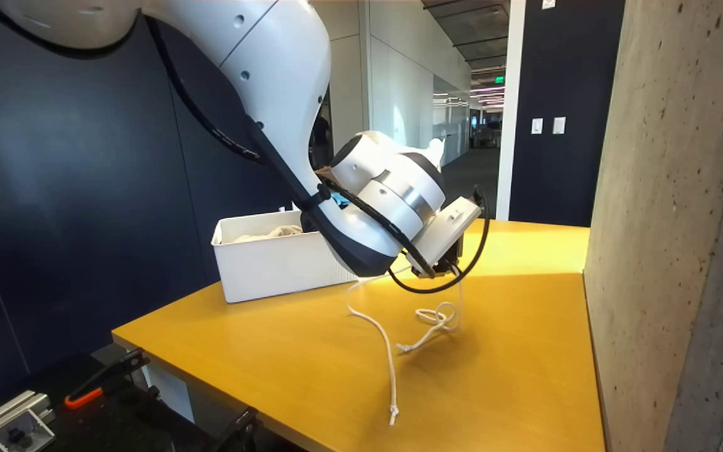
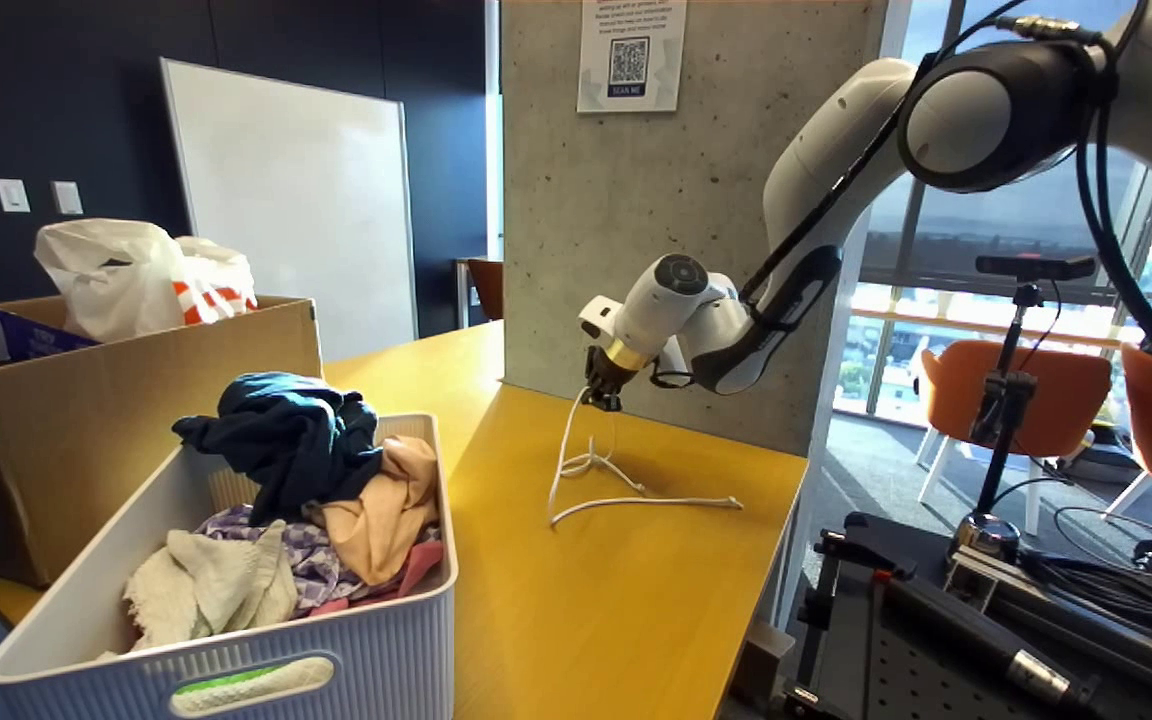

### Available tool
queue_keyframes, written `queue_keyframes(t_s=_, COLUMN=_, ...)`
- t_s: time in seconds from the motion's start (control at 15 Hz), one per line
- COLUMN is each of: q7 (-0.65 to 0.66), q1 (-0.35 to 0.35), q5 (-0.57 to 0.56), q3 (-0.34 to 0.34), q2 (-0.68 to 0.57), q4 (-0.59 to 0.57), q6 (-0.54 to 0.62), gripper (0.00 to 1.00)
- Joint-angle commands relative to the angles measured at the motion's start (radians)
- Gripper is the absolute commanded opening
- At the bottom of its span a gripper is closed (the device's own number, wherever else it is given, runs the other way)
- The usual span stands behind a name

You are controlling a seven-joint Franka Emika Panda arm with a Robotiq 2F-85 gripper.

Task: Remove the white rope from the white basket and put it on the table

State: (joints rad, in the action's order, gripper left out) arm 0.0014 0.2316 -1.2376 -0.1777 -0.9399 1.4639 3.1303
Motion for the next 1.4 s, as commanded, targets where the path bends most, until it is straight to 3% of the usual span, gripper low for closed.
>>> queue_keyframes(t_s=0.0, q7=-0.265, q1=0.179, q5=0.09, q3=0.266, q2=-0.033, q4=-0.061, q6=-0.106, gripper=0.0)
queue_keyframes(t_s=0.13, q7=-0.406, q1=0.268, q5=0.137, q3=0.417, q2=-0.075, q4=-0.107, q6=-0.178, gripper=0.0)
queue_keyframes(t_s=0.2, q7=-0.475, q1=0.311, q5=0.158, q3=0.491, q2=-0.104, q4=-0.144, q6=-0.22, gripper=0.26)
queue_keyframes(t_s=0.27, q7=-0.543, q1=0.339, q5=0.187, q3=0.55, q2=-0.135, q4=-0.189, q6=-0.265, gripper=0.27)
queue_keyframes(t_s=0.53, q7=-0.815, q1=0.402, q5=0.317, q3=0.732, q2=-0.28, q4=-0.404, q6=-0.436, gripper=0.55)
queue_keyframes(t_s=0.73, q7=-0.986, q1=0.383, q5=0.439, q3=0.789, q2=-0.356, q4=-0.559, q6=-0.577, gripper=0.77)
queue_keyframes(t_s=0.93, q7=-1.029, q1=0.353, q5=0.496, q3=0.809, q2=-0.378, q4=-0.639, q6=-0.712, gripper=0.98)
queue_keyframes(t_s=1.07, q7=-1.012, q1=0.344, q5=0.521, q3=0.823, q2=-0.371, q4=-0.642, q6=-0.766, gripper=1.0)
queue_keyframes(t_s=1.13, q7=-1.034, q1=0.285, q5=0.683, q3=0.697, q2=-0.322, q4=-0.614, q6=-0.741, gripper=1.0)
queue_keyframes(t_s=1.2, q7=-1.024, q1=0.27, q5=0.742, q3=0.672, q2=-0.315, q4=-0.606, q6=-0.736, gripper=1.0)
queue_keyframes(t_s=1.27, q7=-0.975, q1=0.308, q5=0.659, q3=0.763, q2=-0.335, q4=-0.59, q6=-0.754, gripper=1.0)
queue_keyframes(t_s=1.33, q7=-0.958, q1=0.303, q5=0.686, q3=0.753, q2=-0.324, q4=-0.561, q6=-0.744, gripper=1.0)
